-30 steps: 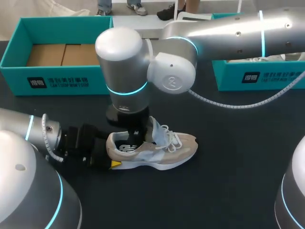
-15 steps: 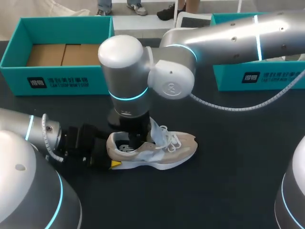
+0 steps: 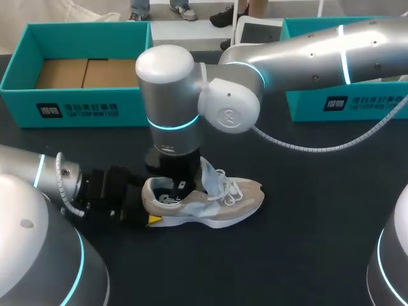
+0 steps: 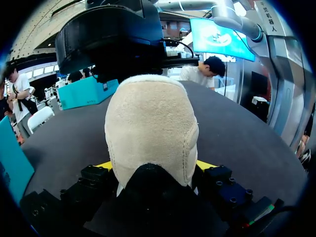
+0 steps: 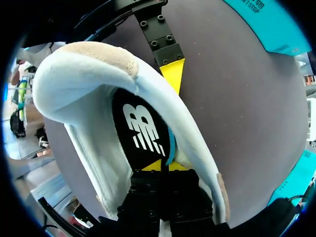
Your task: Take the shoe out of the shoebox, open the shoe tongue, remove and reinsert the insole, then place the shoe into the shoebox
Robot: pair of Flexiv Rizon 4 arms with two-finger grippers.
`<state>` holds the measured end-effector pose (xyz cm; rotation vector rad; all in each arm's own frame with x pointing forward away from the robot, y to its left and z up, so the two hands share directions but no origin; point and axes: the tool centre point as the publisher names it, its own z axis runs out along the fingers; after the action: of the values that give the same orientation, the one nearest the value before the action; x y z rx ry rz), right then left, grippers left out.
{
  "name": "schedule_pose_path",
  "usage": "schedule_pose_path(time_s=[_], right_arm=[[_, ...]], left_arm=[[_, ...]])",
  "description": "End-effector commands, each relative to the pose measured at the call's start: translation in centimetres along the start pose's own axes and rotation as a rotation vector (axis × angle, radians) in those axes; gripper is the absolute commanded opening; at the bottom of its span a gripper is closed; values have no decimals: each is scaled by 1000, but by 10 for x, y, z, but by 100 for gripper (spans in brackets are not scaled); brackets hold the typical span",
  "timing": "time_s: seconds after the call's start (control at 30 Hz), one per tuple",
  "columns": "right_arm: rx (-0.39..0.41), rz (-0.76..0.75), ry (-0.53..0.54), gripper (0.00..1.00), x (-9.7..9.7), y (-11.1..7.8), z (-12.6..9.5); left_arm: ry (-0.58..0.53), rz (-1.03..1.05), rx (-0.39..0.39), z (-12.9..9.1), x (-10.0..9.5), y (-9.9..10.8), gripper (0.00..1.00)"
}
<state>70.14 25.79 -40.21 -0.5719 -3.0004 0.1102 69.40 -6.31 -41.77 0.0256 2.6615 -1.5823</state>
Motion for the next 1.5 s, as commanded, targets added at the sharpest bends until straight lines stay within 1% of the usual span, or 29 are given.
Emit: schedule_pose_path(time_s=[0.03,0.13,0.23,0.37,0.5,0.6,0.63,0.67,0.73,0.83,0.9,0.93,1.0,1.13,1.23,1.47,1.5], right_arm=[[-26,28,-27,0,13,-18,-4],[-26,60,-53,0,10,-31,-21],[-34,78,-81,0,7,-39,-37],[-32,85,-97,0,2,-43,-51],[-38,88,-105,0,-4,-47,-58],[-69,95,-113,0,-6,-50,-65],[-101,86,-109,0,-6,-49,-68],[-112,78,-105,0,-6,-49,-69],[-176,41,-87,0,-5,-42,-73],[-218,0,-67,0,-3,-32,-77],[-263,-24,-56,0,-3,-26,-81],[-263,-28,-54,0,-3,-25,-82],[-308,-47,-46,0,-3,-20,-86],[-317,-59,-45,0,-4,-15,-93],[-358,-91,-19,0,-4,-11,-97],[-413,-261,95,0,5,20,-111],[-410,-279,108,0,6,24,-112]], left_arm=[[-2,0,-1,1,-1,1,0],[-2,0,-1,1,-1,1,0],[-2,0,-1,1,-1,1,0],[-2,0,-1,1,-1,1,0],[-2,0,-1,1,-1,1,0],[-2,0,-1,1,-1,1,0],[-2,0,-1,1,-1,1,0],[-2,0,-1,1,-1,1,0],[-2,0,-1,1,-1,1,0],[-2,0,-1,1,-1,1,0],[-2,0,-1,1,-1,1,0],[-2,0,-1,1,-1,1,0],[-2,0,-1,1,-1,1,0],[-2,0,-1,1,-1,1,0],[-2,0,-1,1,-1,1,0],[-2,0,-1,1,-1,1,0],[-2,0,-1,1,-1,1,0]])
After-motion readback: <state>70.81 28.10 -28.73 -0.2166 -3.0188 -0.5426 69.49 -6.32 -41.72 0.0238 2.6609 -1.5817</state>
